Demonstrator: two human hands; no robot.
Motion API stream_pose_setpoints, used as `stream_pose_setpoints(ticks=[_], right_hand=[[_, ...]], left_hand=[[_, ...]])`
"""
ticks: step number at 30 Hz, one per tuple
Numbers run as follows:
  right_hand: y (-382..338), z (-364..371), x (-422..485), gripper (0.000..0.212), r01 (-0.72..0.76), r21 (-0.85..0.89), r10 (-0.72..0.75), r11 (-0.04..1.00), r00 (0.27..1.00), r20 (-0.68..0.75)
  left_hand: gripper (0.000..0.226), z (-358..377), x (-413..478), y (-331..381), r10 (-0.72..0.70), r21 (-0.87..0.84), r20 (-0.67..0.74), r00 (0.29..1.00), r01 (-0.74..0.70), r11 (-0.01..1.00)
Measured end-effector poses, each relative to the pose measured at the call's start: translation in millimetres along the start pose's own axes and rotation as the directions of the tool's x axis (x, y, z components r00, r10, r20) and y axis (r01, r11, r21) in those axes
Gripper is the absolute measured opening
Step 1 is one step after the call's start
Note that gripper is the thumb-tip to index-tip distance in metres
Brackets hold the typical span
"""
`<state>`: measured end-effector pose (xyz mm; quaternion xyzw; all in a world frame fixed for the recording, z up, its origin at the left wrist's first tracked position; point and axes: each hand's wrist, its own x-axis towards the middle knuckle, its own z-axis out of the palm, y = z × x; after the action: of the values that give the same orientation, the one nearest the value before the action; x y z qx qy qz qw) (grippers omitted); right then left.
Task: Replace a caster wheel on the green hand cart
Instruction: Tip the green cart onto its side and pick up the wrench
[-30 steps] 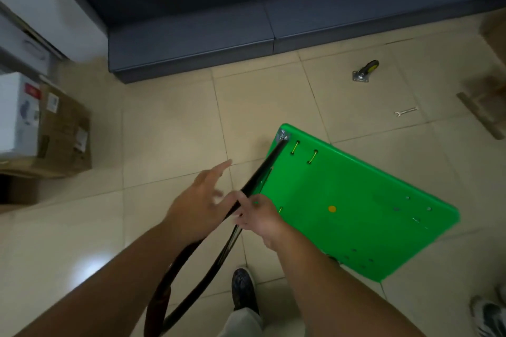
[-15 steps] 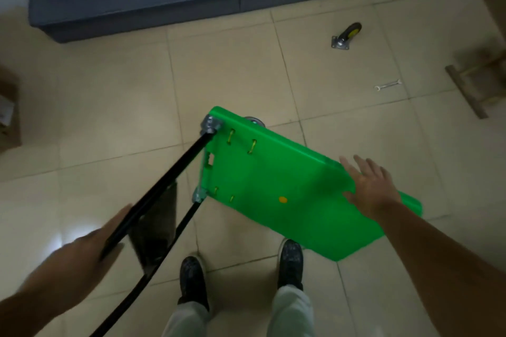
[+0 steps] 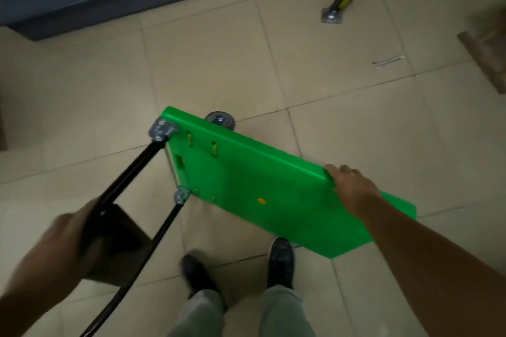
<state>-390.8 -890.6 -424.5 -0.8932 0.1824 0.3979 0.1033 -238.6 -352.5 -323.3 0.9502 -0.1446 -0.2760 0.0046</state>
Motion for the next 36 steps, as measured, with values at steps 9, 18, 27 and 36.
stream_pose_setpoints(ticks=[9, 18, 27, 36], right_hand=[[7, -18, 20, 0.045, 0.058, -0.018, -0.058, 0.998, 0.998, 0.023], [-2, -125, 29, 0.048, 0.087, -0.180, -0.095, 0.980, 0.995, -0.035], [57, -258, 72, 0.055, 0.139, -0.336, -0.199, 0.931, 0.968, -0.150], [133, -287, 133, 0.054, 0.031, -0.412, -0.137, 0.911, 0.964, -0.230]], left_hand=[[0.061, -7, 42, 48, -0.143, -0.033, -0.042, 0.989, 0.142, 0.989], [0.061, -27, 28, 62, -0.231, -0.279, -0.145, 0.962, 0.184, 0.942], [0.065, -59, 56, 178, -0.461, -0.552, -0.207, 0.863, 0.287, 0.783], [0.054, -33, 148, 247, -0.528, -0.542, -0.095, 0.844, 0.401, 0.738]])
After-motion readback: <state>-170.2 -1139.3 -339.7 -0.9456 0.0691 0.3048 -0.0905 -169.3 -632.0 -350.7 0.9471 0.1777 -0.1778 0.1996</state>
